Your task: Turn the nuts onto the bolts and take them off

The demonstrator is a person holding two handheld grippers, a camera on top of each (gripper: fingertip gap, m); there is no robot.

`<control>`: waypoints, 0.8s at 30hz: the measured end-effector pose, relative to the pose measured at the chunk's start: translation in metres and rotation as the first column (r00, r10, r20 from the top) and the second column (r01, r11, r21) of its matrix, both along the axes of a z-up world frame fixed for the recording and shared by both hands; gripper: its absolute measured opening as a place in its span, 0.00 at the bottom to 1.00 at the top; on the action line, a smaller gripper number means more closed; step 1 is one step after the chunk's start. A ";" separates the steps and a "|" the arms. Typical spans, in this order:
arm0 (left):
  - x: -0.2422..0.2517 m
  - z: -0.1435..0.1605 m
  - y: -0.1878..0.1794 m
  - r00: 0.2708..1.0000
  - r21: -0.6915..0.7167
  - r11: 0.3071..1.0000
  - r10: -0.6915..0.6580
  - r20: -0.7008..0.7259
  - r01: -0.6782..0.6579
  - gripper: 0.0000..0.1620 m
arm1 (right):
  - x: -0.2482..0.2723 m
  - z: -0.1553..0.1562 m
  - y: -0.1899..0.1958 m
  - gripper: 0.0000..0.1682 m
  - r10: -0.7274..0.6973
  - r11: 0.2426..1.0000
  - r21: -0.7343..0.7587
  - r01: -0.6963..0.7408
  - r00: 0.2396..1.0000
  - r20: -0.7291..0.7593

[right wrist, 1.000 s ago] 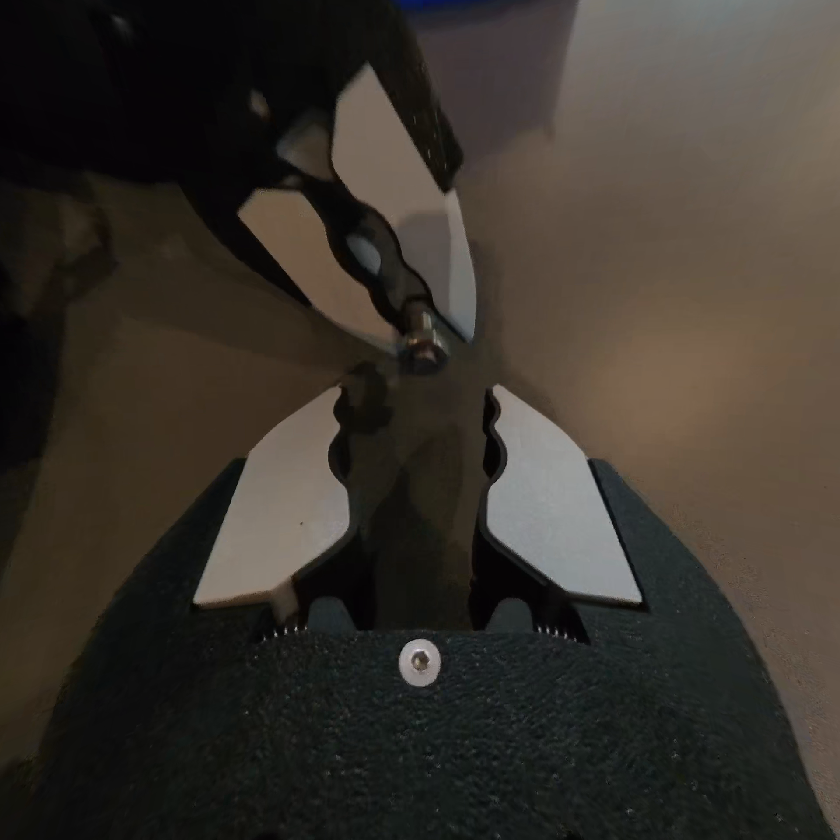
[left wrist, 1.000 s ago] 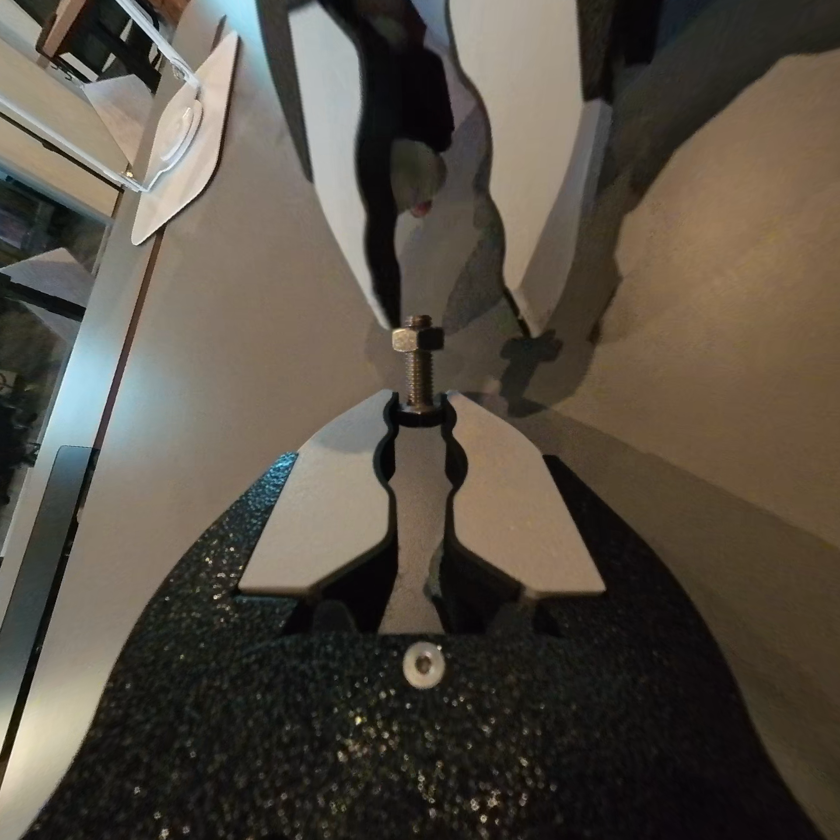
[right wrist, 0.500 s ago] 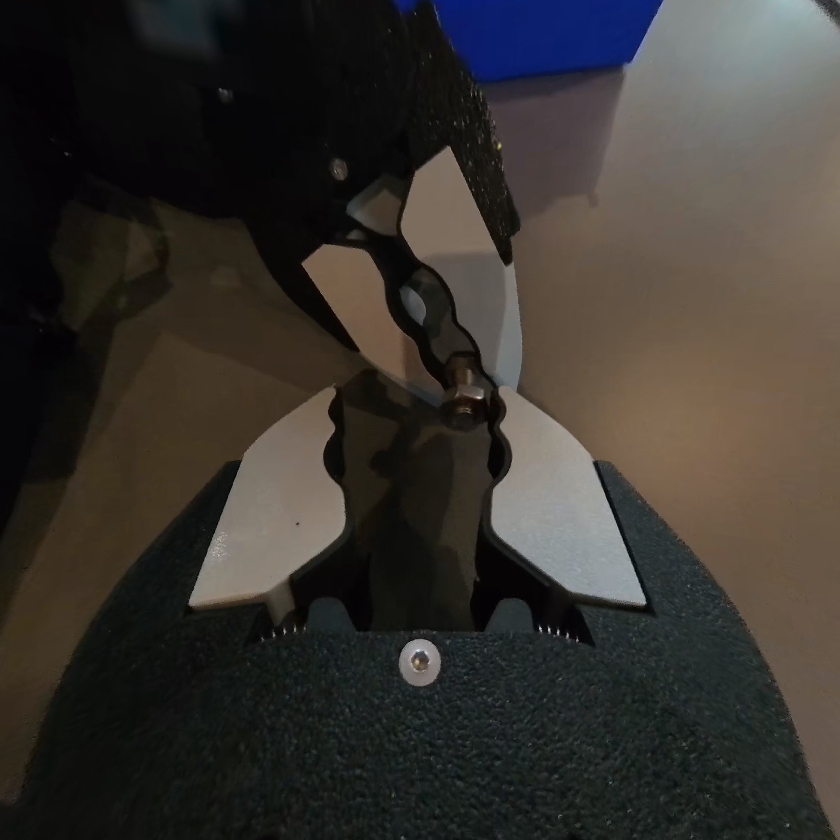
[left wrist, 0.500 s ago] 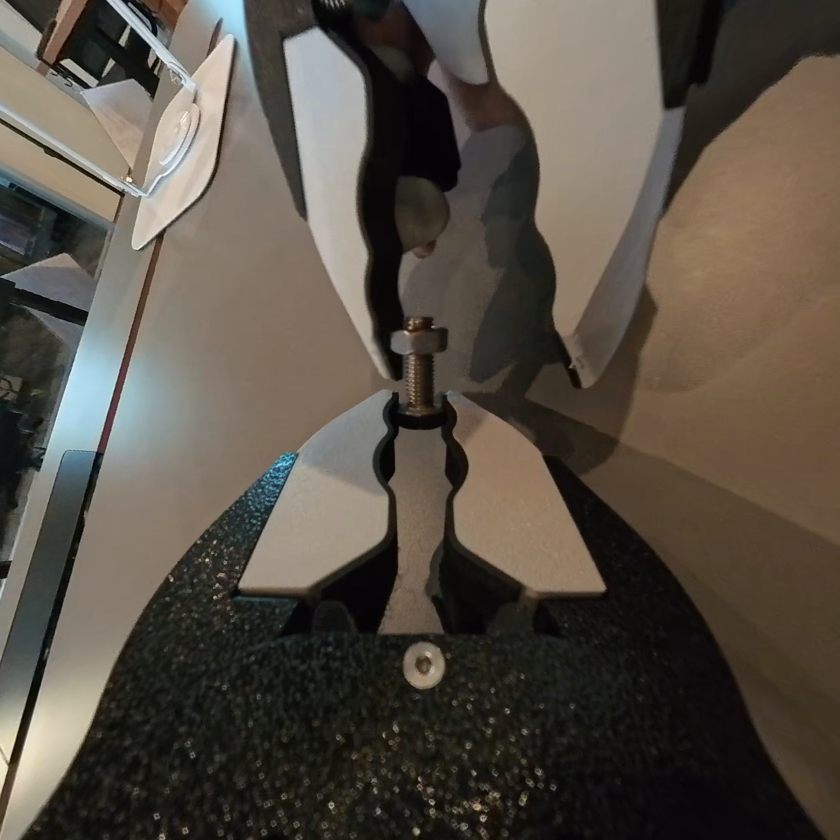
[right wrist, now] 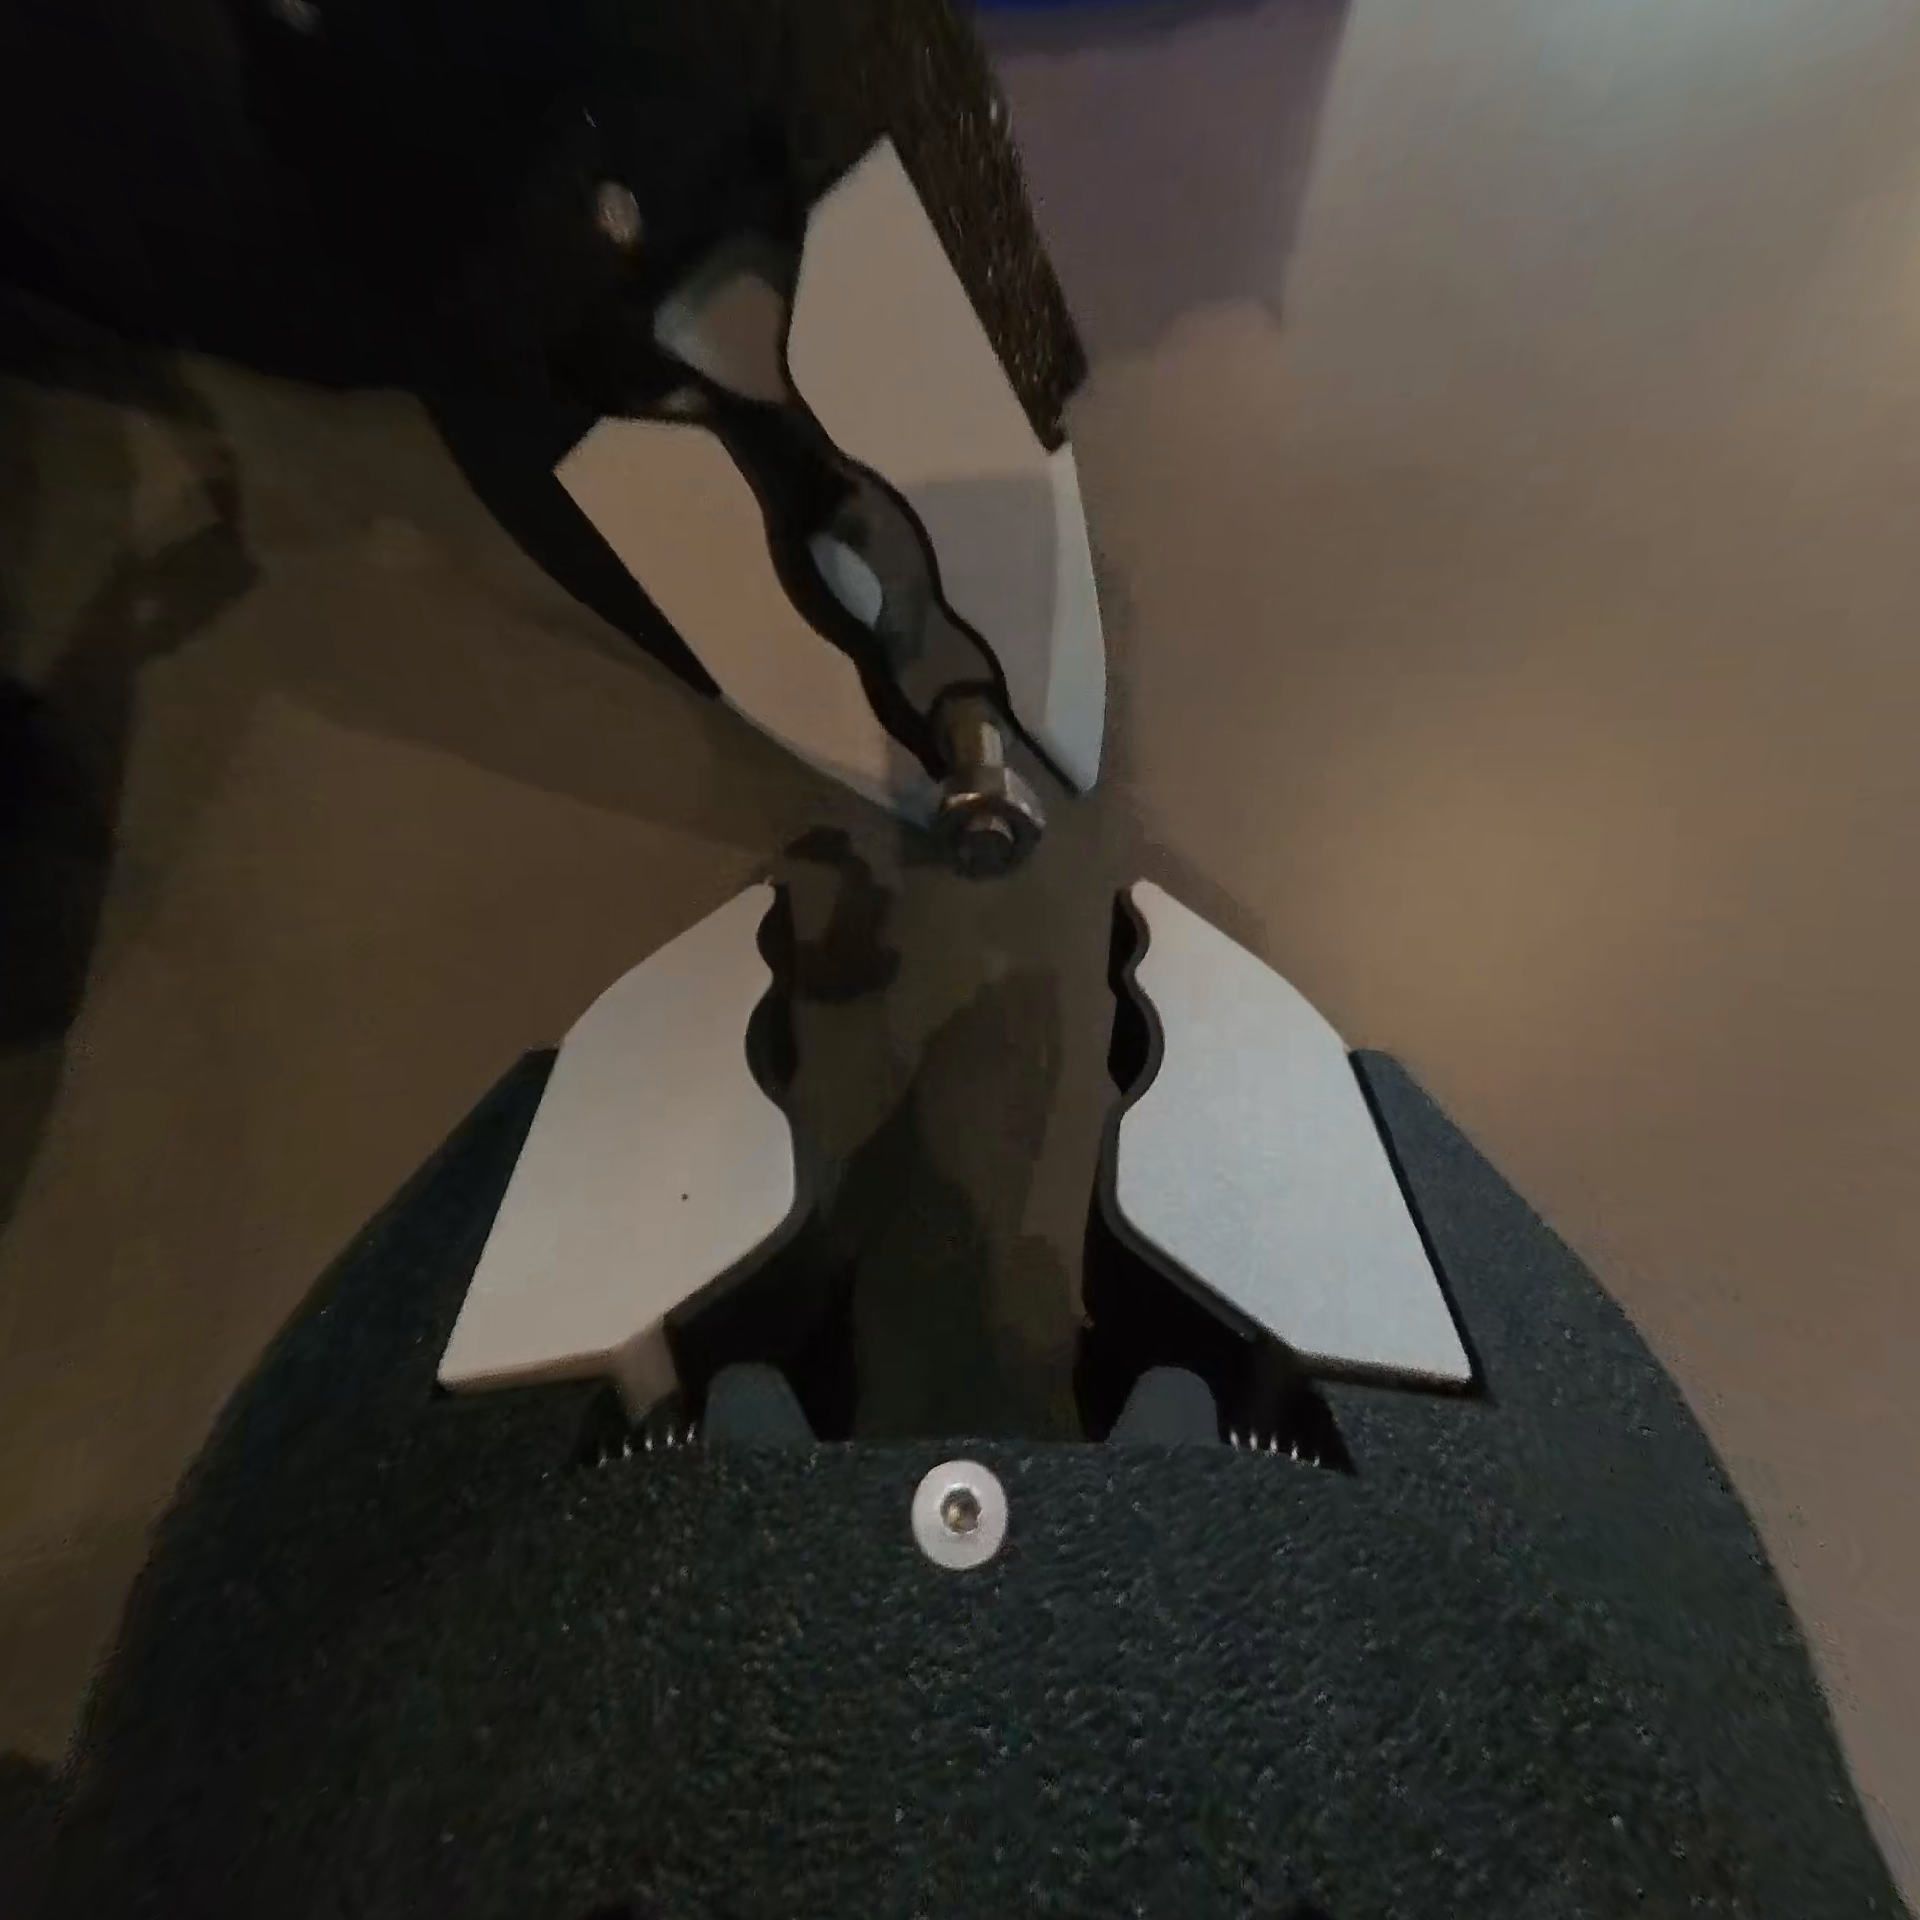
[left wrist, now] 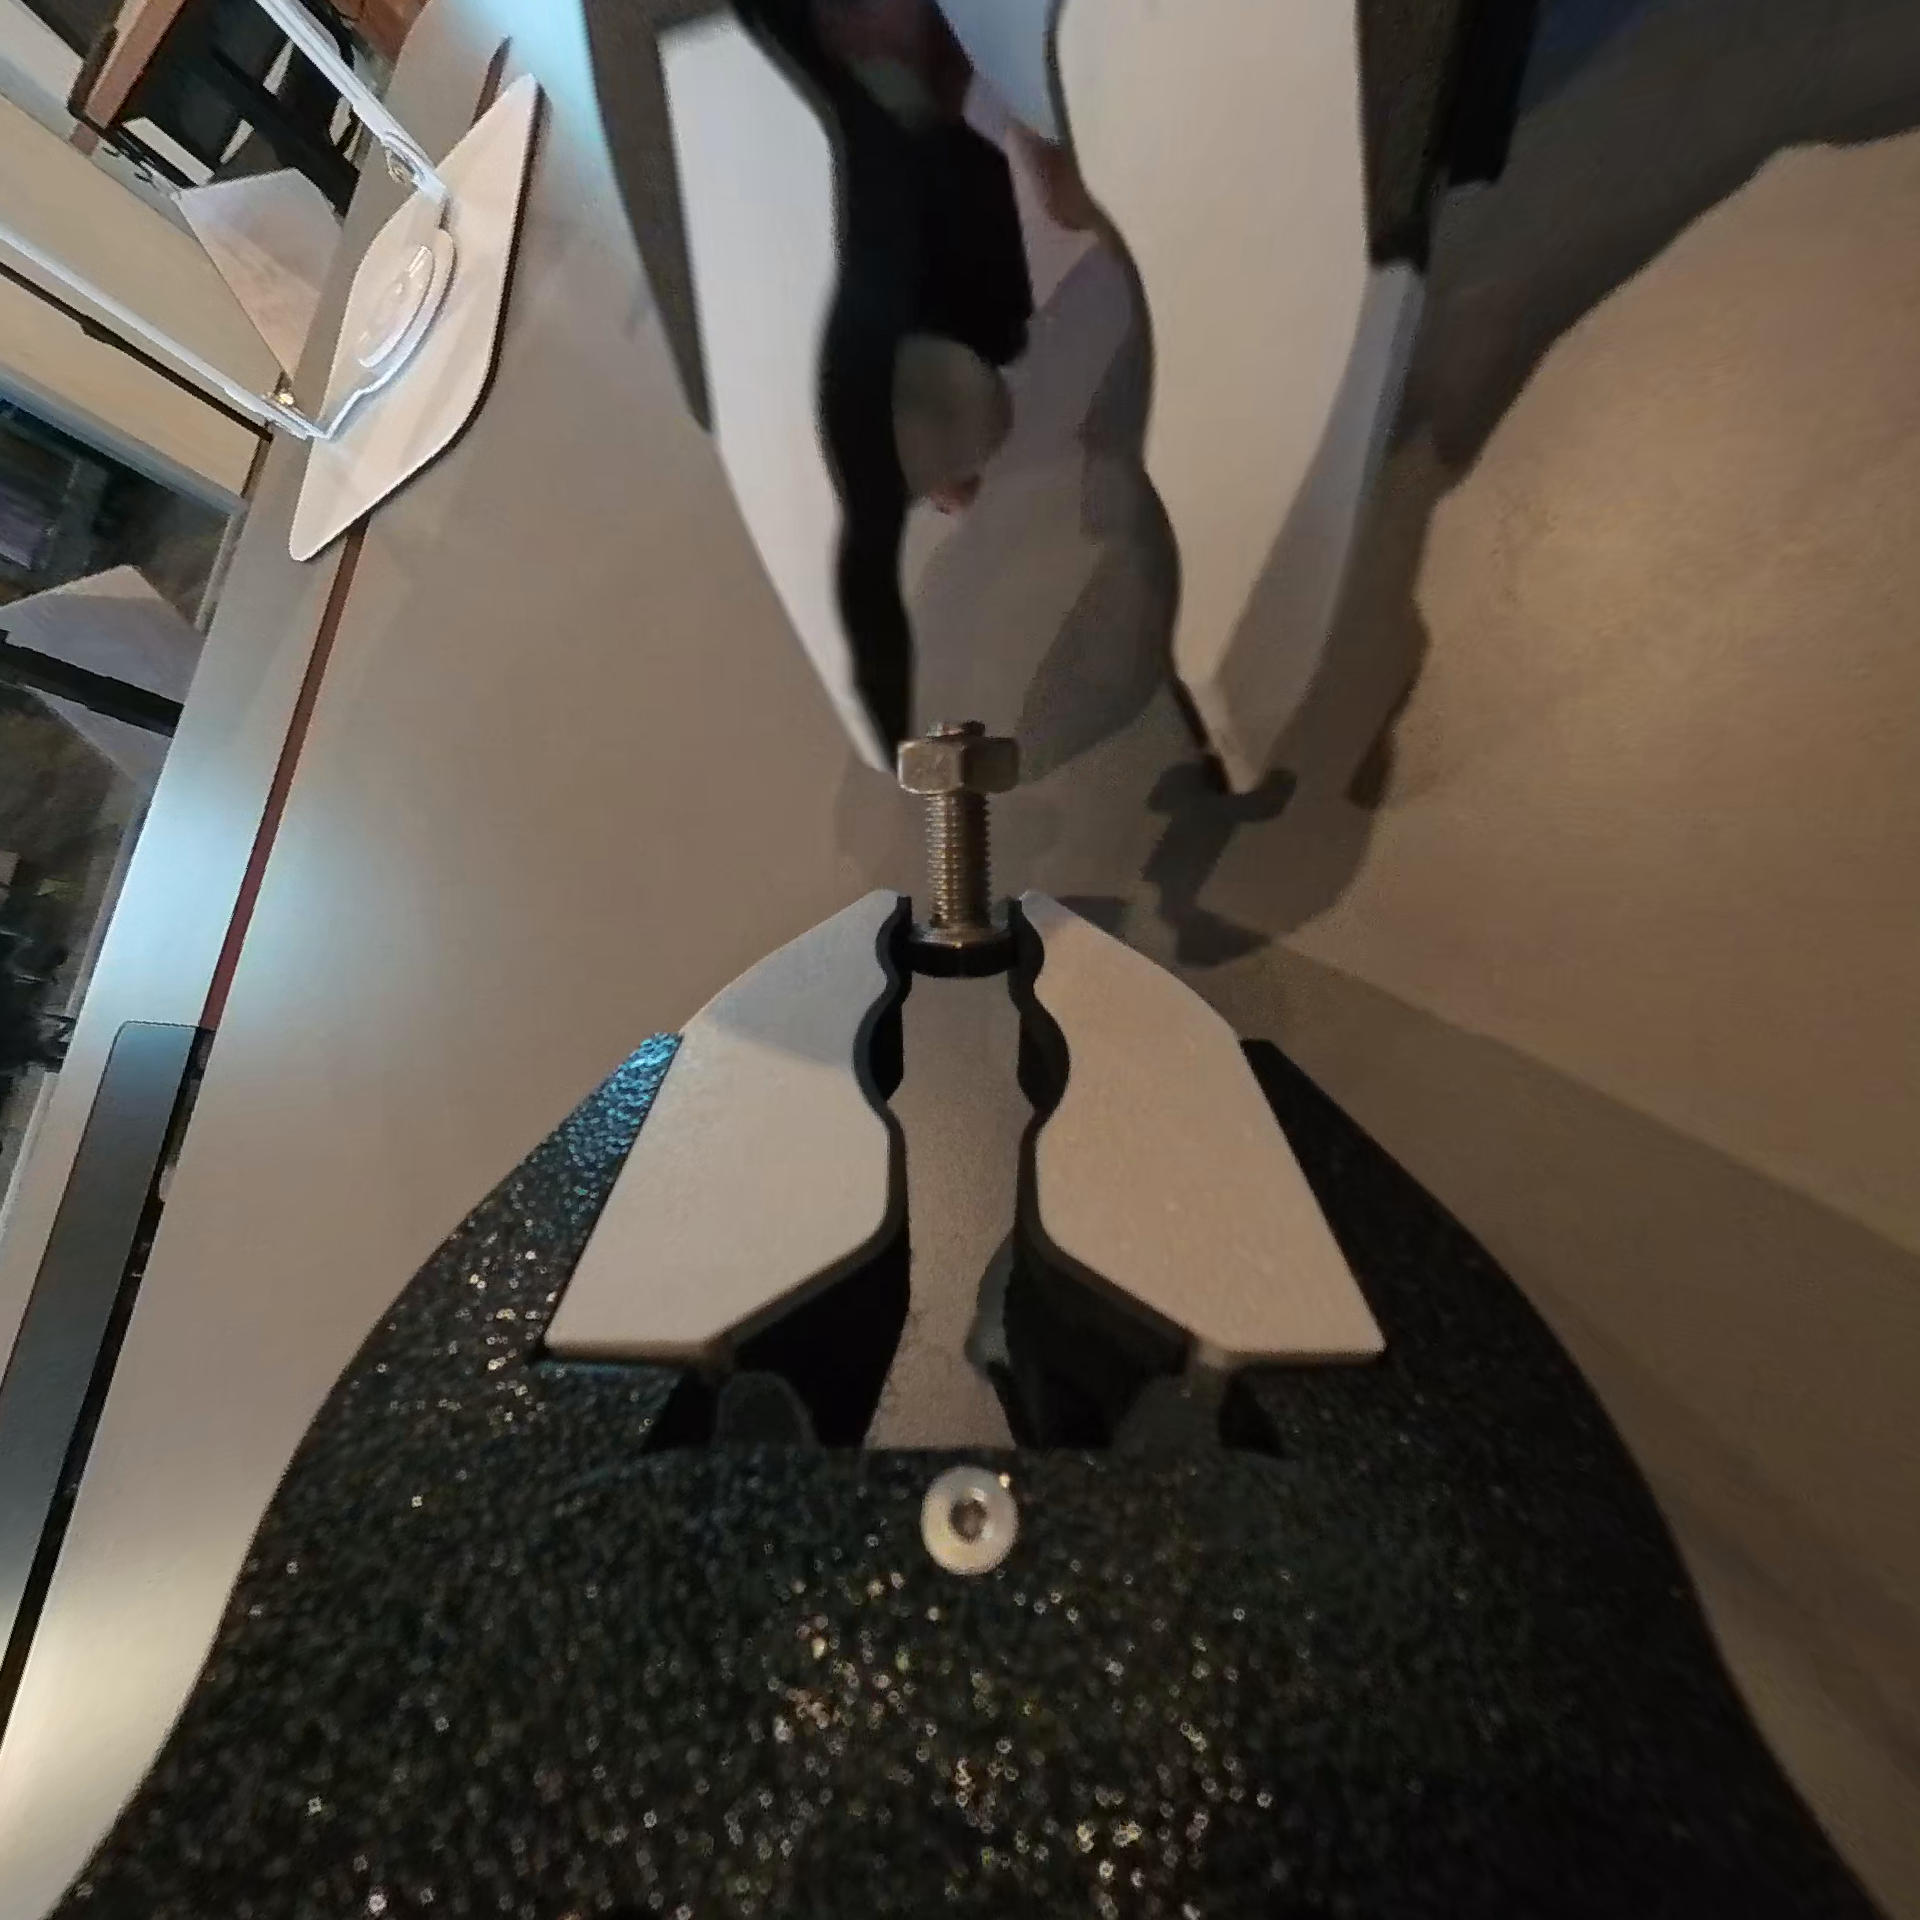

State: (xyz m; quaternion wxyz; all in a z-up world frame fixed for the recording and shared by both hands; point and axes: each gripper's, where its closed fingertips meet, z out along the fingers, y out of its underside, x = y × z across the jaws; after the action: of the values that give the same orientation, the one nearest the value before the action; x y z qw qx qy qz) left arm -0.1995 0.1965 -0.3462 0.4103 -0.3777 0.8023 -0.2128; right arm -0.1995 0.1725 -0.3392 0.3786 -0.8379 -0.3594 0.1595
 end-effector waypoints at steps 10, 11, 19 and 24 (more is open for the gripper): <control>0.000 0.000 0.000 1.000 -0.003 1.000 -0.003 0.000 0.003 0.10 | -0.018 -0.001 -0.003 0.36 0.059 0.998 -0.002 -0.059 0.998 -0.028; 0.000 0.000 0.000 1.000 -0.001 1.000 -0.004 -0.001 0.004 0.10 | -0.019 0.001 -0.002 0.37 0.061 0.998 0.013 -0.061 0.998 -0.029; 0.000 0.000 0.000 1.000 0.005 1.000 -0.009 0.000 0.009 0.10 | -0.029 0.013 -0.003 0.39 0.115 0.987 0.112 -0.113 0.993 -0.014; -0.001 0.000 -0.001 1.000 0.007 1.000 -0.011 -0.003 0.011 0.10 | -0.032 0.014 -0.004 0.40 0.139 0.981 0.138 -0.138 0.990 0.006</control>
State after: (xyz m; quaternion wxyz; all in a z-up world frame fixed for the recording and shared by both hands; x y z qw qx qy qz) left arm -0.2002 0.1955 -0.3463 0.4092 -0.3722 0.8058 -0.2114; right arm -0.2320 0.1681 -0.3250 0.4242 -0.7824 -0.4263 0.1615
